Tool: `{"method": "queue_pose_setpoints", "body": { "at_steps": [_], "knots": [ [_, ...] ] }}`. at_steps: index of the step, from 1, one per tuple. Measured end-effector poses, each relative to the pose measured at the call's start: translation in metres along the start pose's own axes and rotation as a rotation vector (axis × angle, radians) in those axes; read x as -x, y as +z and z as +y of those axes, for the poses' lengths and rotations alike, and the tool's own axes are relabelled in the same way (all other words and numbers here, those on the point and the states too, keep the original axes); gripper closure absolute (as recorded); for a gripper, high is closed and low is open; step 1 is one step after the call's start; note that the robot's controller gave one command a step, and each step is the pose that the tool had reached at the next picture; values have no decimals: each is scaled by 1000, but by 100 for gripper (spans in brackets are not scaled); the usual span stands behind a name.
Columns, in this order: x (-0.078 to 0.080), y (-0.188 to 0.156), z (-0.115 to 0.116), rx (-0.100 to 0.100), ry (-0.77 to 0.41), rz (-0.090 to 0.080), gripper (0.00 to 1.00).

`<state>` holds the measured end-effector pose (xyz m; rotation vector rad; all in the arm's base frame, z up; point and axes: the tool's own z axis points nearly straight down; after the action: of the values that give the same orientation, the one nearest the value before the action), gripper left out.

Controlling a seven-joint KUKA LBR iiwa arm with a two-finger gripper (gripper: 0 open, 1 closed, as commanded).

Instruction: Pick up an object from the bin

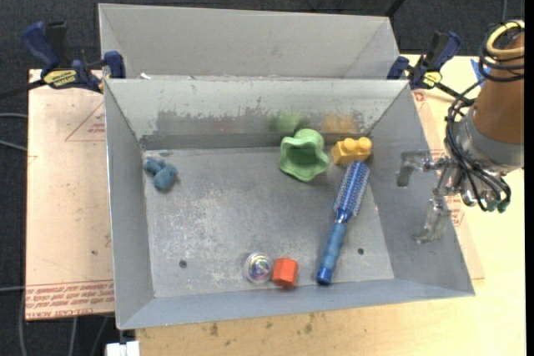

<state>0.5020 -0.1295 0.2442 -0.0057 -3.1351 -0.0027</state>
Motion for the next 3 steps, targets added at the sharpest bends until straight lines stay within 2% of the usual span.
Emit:
{"method": "queue_pose_setpoints", "body": {
  "at_steps": [1, 2, 3],
  "knots": [
    [41, 127, 38, 2, 424, -3, 0],
    [16, 170, 65, -2, 171, -28, 0],
    [13, 171, 65, -2, 167, -15, 100]
  ]
}}
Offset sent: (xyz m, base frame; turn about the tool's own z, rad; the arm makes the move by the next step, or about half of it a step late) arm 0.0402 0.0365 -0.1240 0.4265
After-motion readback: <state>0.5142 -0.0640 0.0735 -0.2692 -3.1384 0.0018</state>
